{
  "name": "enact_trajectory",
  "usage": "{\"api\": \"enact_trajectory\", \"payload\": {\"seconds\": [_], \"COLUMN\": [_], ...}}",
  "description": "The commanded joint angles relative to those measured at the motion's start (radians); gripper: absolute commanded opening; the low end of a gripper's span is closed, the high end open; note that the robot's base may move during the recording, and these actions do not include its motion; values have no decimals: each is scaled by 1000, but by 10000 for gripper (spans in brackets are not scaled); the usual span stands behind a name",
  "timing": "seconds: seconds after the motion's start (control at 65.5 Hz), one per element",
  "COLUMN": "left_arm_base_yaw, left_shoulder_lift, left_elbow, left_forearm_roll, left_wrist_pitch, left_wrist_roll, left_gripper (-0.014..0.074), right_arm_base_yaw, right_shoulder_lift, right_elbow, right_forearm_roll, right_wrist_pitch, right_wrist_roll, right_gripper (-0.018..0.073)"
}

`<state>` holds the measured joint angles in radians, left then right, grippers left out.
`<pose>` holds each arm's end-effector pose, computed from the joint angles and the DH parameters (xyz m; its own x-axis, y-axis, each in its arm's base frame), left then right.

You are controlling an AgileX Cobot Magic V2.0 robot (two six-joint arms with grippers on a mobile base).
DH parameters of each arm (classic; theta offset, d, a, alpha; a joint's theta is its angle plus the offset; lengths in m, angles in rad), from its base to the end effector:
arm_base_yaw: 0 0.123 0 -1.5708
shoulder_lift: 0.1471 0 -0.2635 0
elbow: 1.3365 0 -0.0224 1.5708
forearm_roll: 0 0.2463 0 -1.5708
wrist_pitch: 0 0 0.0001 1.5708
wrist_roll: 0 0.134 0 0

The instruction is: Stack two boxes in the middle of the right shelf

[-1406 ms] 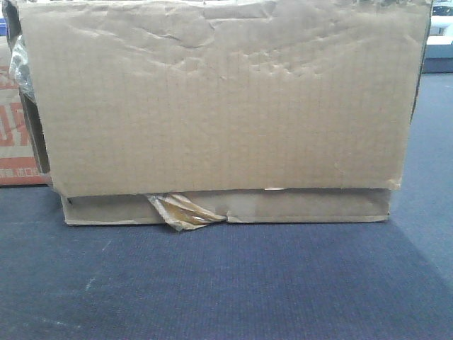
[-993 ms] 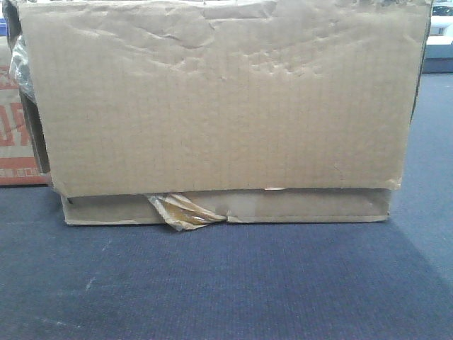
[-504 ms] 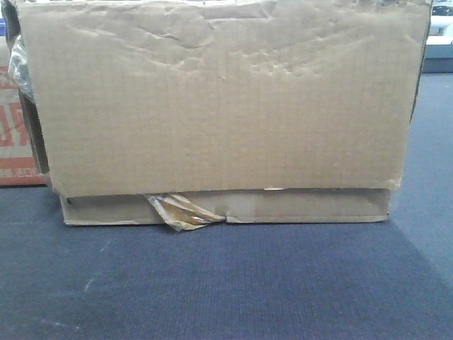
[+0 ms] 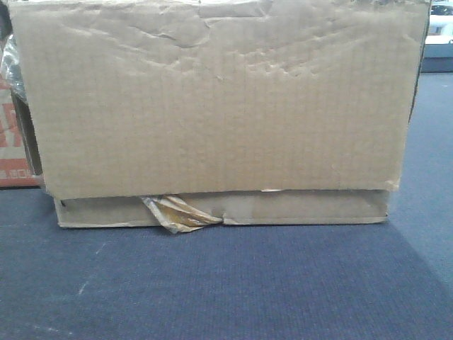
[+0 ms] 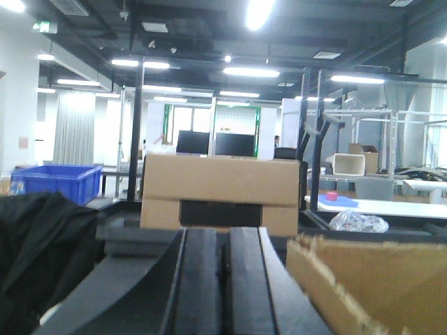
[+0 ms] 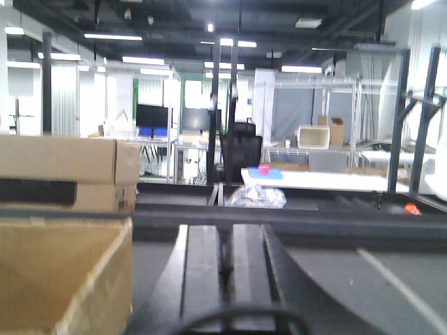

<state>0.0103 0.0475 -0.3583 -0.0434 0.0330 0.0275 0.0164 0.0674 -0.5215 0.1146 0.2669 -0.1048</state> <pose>0.0850 0.0007 0.3378 0.3571 -0.0122 -0.9340 -0.0033 0.9999 -0.0143 0.0709 0.0052 0.3616 0.2723 0.0102 -0.9622 -0.0470 0.9989 -0.0027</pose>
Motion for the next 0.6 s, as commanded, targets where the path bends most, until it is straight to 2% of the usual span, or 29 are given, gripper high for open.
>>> {"api": "enact_trajectory", "payload": {"seconds": [0.0, 0.122, 0.214, 0.351, 0.474, 0.581], "left_arm_base_yaw": [-5, -5, -5, -5, -37, -60], "left_shoulder_lift": [81, 227, 342, 480, 546, 584], "left_elbow": [-156, -358, -480, -581, -590, -590], "left_forearm_roll": [32, 64, 65, 66, 58, 55], "left_wrist_pitch": [162, 387, 513, 586, 581, 597], "left_wrist_roll": [1, 1, 1, 1, 1, -2], "left_gripper": [-111, -110, -80, 71, 267, 441], "right_arm_base_yaw": [-4, -4, -4, -4, -4, -4], "right_shoulder_lift": [100, 263, 384, 521, 610, 668], "right_elbow": [-142, -306, -399, -450, -450, -450], "right_forearm_roll": [-11, -11, -11, -11, -11, -11], "right_wrist_pitch": [94, 171, 233, 267, 265, 265], "right_wrist_roll": [2, 2, 2, 2, 2, 2], "right_gripper": [-153, -127, -33, 198, 418, 528]}}
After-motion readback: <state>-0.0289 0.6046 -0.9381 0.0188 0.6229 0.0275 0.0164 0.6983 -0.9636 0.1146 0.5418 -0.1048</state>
